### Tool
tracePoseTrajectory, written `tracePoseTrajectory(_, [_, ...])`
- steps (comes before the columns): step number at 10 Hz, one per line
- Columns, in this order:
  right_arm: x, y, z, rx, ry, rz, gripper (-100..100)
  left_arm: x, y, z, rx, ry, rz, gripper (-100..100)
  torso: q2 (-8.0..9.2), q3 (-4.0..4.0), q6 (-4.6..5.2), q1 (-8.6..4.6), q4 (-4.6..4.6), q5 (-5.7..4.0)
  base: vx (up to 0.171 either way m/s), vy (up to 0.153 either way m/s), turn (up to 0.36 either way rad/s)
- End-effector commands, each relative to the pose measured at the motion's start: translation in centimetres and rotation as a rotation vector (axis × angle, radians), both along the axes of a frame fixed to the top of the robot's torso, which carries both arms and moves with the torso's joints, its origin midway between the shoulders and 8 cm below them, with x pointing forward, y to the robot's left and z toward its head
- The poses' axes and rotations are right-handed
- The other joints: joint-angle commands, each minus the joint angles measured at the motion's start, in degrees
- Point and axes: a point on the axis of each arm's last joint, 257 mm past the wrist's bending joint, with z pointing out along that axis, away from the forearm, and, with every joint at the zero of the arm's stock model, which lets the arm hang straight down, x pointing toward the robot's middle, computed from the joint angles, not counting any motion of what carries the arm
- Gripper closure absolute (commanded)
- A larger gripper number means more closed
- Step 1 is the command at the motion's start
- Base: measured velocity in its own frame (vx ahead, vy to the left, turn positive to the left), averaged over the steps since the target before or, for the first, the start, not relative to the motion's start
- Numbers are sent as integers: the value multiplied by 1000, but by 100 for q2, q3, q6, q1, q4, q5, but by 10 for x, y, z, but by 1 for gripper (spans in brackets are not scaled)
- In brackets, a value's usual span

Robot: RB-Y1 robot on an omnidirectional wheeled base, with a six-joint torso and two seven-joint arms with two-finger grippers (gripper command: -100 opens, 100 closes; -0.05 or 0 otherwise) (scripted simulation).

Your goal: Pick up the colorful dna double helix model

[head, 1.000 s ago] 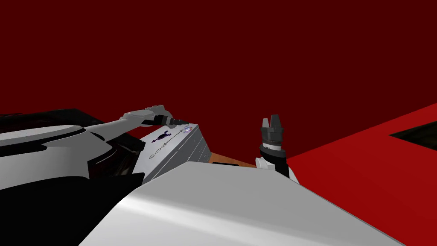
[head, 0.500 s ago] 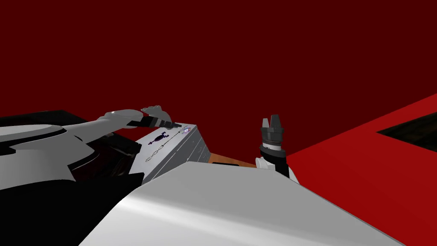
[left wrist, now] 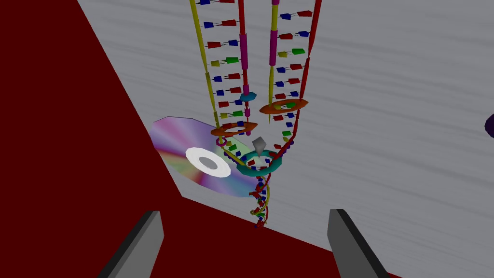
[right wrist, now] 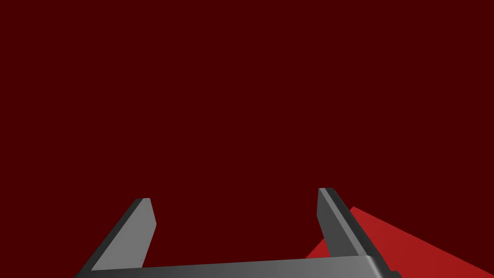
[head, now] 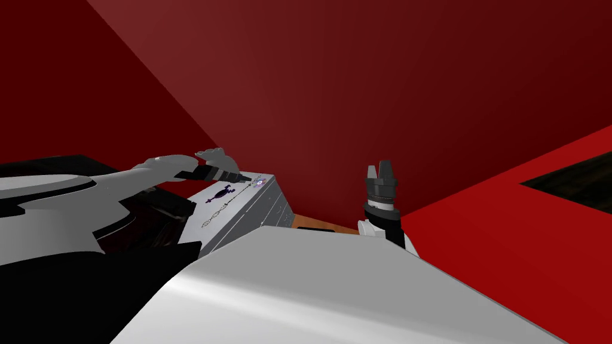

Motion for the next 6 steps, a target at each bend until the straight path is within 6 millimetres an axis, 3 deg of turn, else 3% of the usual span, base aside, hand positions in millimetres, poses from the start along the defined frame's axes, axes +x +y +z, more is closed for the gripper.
tracePoseTrajectory(1, [0,0,0,0,0,0,0,5,-1,-13,0,0,7,-100,0,0,0,0,0,0,4,-12,-54])
tracePoseTrajectory(2, [0,0,0,0,0,0,0,3,-2,-8,-2,2,2,-100,-3,-2,3,-3,-2,1,2,-7,-17])
tracePoseTrajectory(3, [0,0,0,0,0,0,0,4,-2,-9,0,1,4,100,-2,-1,0,-2,0,-1,0,0,0])
tracePoseTrajectory(6, [0,0,0,0,0,0,0,4,-2,-9,-1,1,3,100,0,0,0,1,0,0,0,0,0])
